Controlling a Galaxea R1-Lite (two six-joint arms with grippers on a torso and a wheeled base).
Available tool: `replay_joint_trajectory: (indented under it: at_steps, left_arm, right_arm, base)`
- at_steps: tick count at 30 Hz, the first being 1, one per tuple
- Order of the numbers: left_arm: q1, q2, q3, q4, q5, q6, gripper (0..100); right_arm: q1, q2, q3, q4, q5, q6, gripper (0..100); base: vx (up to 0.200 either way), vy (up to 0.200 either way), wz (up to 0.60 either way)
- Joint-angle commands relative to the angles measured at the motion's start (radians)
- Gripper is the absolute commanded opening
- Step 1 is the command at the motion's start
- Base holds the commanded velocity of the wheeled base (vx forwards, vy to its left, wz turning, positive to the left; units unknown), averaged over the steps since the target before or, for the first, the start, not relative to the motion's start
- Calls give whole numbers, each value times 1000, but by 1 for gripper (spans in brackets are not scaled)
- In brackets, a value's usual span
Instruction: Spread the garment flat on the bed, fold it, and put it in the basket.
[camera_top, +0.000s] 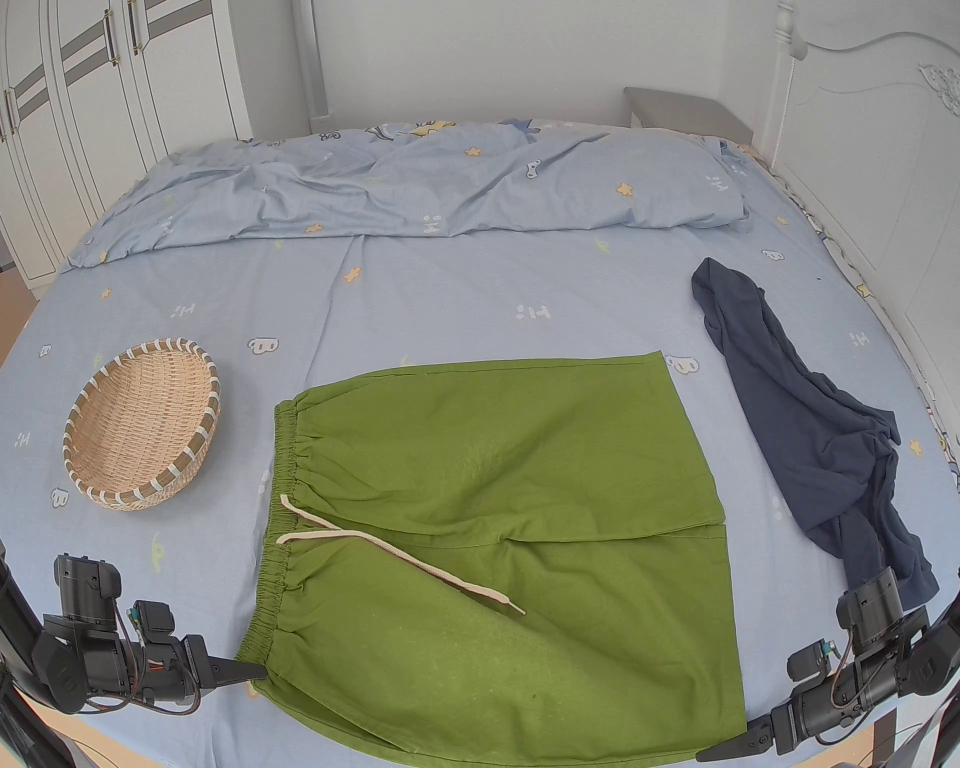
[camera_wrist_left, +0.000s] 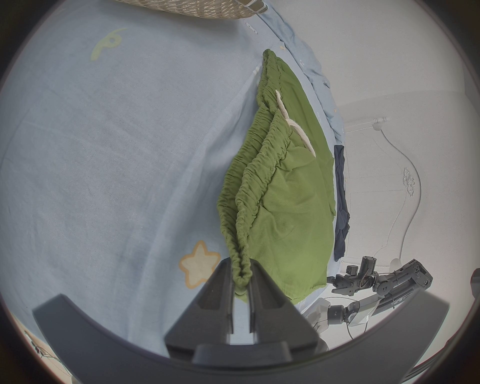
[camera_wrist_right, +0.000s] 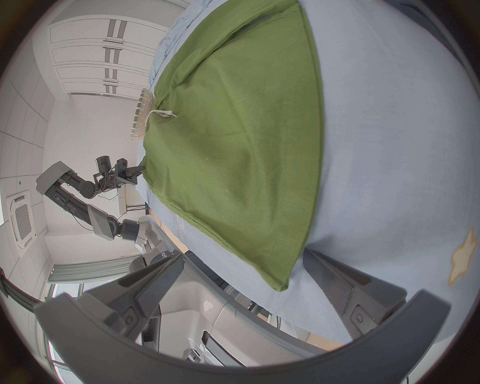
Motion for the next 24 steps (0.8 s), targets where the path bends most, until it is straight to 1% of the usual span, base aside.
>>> replay_joint_trajectory:
  at_steps: [1, 7, 12, 13, 24]
  left_arm:
    - [1, 0, 18, 1, 0, -1, 0]
    - [1, 0, 18, 1, 0, -1, 0]
    - [1, -2, 18, 2, 0, -1, 0]
    - [2, -2, 18, 2, 0, -2, 0]
    - [1, -2, 18, 1, 26, -1, 0]
  right_arm:
    - [11, 5, 15, -9, 7, 2, 100]
    - [15, 14, 14, -19, 17, 2, 100]
    - [5, 28, 12, -25, 17, 2, 100]
    - [3, 28, 12, -23, 17, 2, 0]
    - [-15, 28, 17, -5, 15, 2, 0]
  base:
    - [0, 0, 0]
    - [0, 0, 0]
    - [0, 0, 0]
    - [0, 0, 0]
    - [0, 0, 0]
